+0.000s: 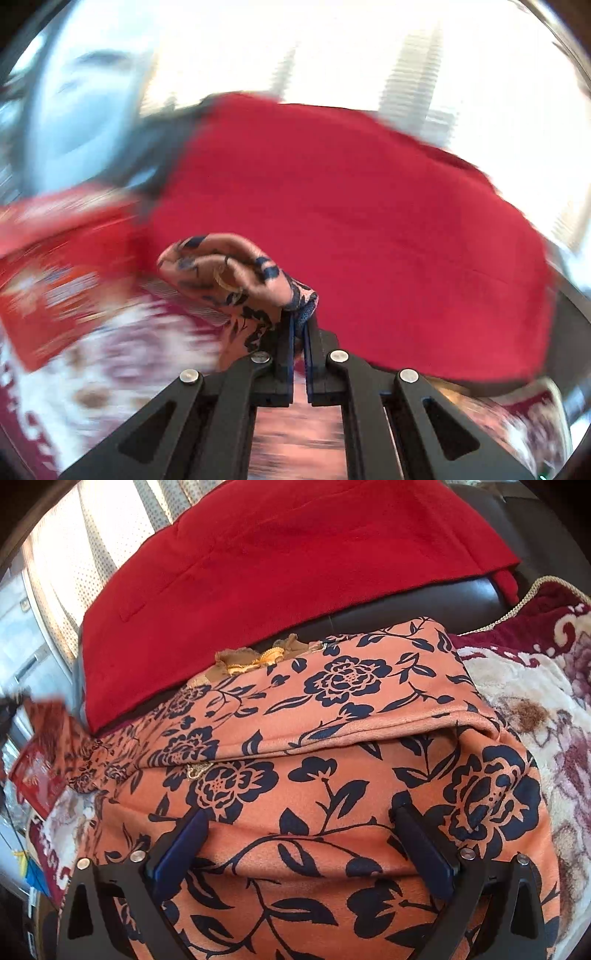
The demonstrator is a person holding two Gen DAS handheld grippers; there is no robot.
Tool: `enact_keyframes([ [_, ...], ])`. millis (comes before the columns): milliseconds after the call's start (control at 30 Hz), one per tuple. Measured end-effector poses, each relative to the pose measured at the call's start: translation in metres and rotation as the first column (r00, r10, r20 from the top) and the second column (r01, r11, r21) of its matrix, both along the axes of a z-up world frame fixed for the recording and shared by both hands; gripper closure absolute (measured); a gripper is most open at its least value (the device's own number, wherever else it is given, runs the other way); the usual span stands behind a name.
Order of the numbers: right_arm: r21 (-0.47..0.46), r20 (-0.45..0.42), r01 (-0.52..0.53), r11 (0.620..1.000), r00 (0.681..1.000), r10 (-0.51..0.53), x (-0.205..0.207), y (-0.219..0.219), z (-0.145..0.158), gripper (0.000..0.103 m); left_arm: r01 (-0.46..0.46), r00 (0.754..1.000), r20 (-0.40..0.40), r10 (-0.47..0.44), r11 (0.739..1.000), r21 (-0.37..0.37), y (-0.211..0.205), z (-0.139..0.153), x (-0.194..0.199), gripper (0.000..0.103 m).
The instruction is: Fold small clothes
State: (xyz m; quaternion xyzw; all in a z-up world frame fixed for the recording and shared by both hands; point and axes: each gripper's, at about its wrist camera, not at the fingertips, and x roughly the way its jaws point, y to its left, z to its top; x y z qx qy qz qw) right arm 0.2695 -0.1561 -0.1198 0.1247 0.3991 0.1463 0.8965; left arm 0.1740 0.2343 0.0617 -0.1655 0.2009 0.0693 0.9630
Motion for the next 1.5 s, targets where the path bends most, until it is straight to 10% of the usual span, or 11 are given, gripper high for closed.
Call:
enact_keyframes([
  [200,0.090,0.008,0.007,0.996,1.000,-0.008,-0.002,-0.012,0.001,0.001,0.360,0.933,-0.001,-0.360,0.932,0.033,-0.204,0.010,0.032,0.095],
  [267,0.132,0.004,0.007,0.991,1.000,-0.007,-0.003,-0.019,0.002,0.001,0.479,0.876,-0.109,-0.470,0.874,0.084,-0.253,-0.017,0.049,0.043],
  [333,0.179,-0.021,0.023,0.984,1.000,-0.019,-0.004,-0.026,0.007,0.001,0.504,0.847,-0.272,-0.457,0.853,0.135,-0.271,-0.057,0.056,0.030],
  [700,0.437,-0.126,0.132,0.890,0.988,-0.085,0.033,-0.083,0.048,0.001,0.094,0.915,-0.393,-0.092,0.995,-0.016,-0.094,-0.134,-0.003,0.028],
  [867,0.241,-0.257,0.150,0.959,0.963,-0.086,0.085,-0.058,0.034,0.006,0.008,0.914,-0.405,-0.034,0.998,-0.066,-0.060,-0.157,-0.024,0.028],
  [967,0.011,-0.323,0.092,0.996,0.943,-0.084,0.101,-0.026,0.024,0.071,-0.016,0.911,-0.413,-0.022,0.996,-0.087,-0.048,-0.166,-0.033,0.028],
  [1033,-0.086,-0.305,0.025,0.996,0.951,-0.050,0.101,-0.007,0.034,0.092,-0.026,0.911,-0.412,-0.016,0.995,-0.096,-0.044,-0.167,-0.033,0.028],
  [1233,-0.255,0.026,0.109,0.961,0.994,-0.106,0.061,-0.003,0.129,0.093,-0.026,0.933,-0.359,-0.015,0.994,-0.110,-0.040,-0.156,-0.032,0.028],
  [1367,-0.286,-0.105,0.184,0.940,0.969,-0.222,0.071,-0.030,0.070,0.080,-0.004,0.938,-0.345,-0.034,0.994,-0.108,-0.054,-0.153,-0.014,0.021],
  [1433,-0.152,-0.274,0.169,0.974,0.940,-0.206,0.075,-0.048,0.034,0.075,0.026,0.931,-0.361,-0.057,0.996,-0.090,-0.064,-0.155,0.000,0.021],
  [1500,-0.061,-0.224,0.219,0.974,0.948,-0.227,0.063,-0.063,0.045,0.067,0.057,0.918,-0.390,-0.070,0.997,-0.045,-0.076,-0.160,0.015,0.021],
])
